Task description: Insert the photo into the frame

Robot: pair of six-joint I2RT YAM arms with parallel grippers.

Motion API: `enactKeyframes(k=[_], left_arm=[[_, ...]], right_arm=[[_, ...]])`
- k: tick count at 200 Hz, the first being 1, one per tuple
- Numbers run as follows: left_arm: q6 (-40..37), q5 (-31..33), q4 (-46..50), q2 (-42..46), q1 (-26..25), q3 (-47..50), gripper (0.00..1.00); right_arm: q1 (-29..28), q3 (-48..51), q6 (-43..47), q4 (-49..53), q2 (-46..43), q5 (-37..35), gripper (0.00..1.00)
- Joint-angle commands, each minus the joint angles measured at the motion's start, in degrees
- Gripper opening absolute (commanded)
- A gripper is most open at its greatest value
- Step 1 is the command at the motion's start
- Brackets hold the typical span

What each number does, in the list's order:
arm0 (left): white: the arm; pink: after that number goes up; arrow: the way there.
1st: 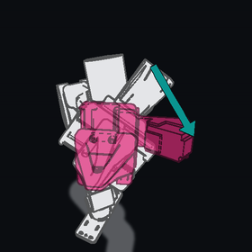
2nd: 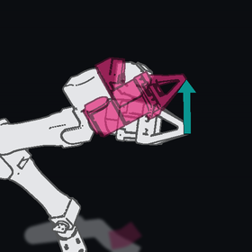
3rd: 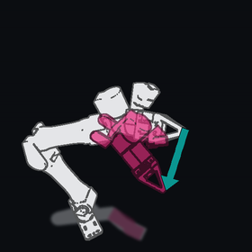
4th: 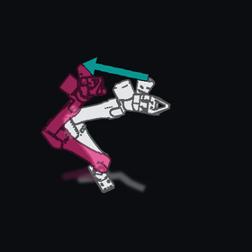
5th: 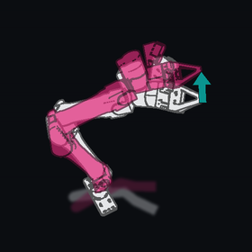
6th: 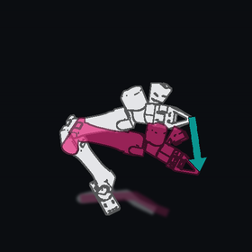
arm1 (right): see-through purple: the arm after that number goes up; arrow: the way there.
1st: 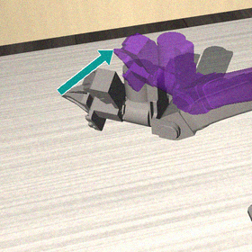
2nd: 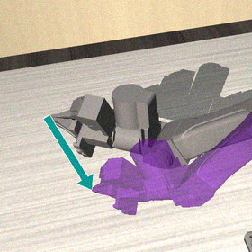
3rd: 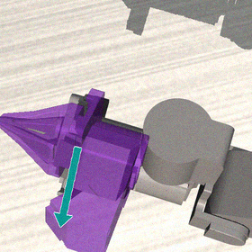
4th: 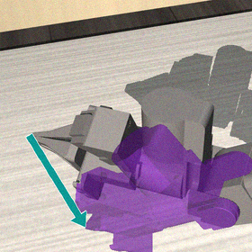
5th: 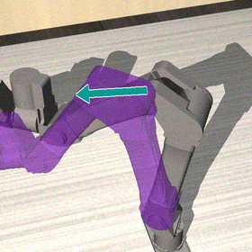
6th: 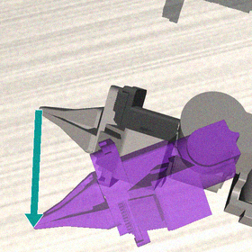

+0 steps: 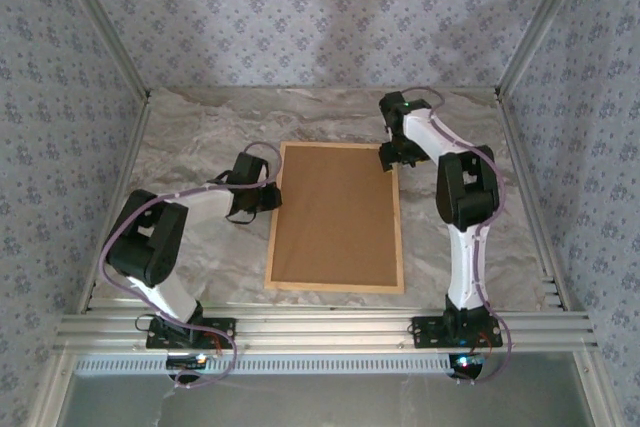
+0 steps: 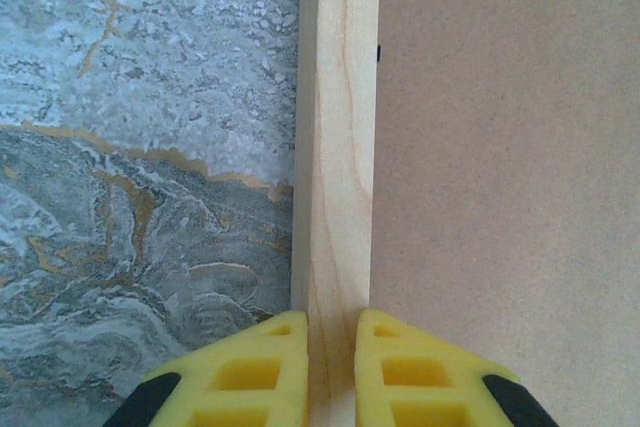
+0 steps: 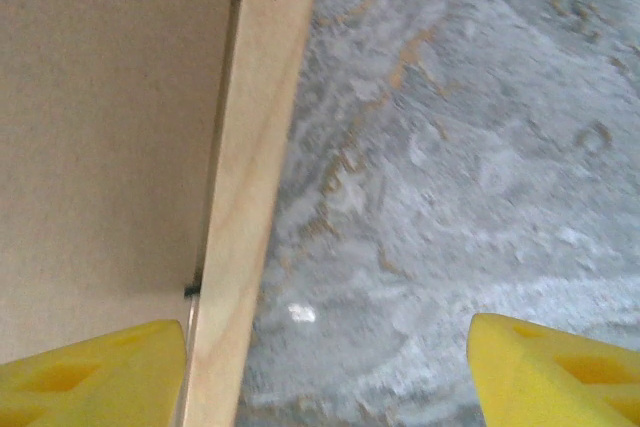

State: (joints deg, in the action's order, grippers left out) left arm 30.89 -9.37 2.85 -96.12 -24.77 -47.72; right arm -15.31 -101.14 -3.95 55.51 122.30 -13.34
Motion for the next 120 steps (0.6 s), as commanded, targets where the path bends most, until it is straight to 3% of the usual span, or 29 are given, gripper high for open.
enactKeyframes(k=[1,42,120], left_arm=[[-0.84,1.44,3.38,-2.59,-0.45,0.36,0.15],[-1.01,1.63,3.53,-2.17,-0.41,0.36,0.15],[-1.36,1.45,3.48,-1.69,-0.44,0.35,0.15]], right_arm=[[1.01,4.44,-3.24,-0.09,-7.46,1.58,0.76],[3.35,18.24,-7.64,-4.88,-16.90,14.05,0.74],[2.27,34.06,-9.94,-6.87,-23.08,18.53,0.64]])
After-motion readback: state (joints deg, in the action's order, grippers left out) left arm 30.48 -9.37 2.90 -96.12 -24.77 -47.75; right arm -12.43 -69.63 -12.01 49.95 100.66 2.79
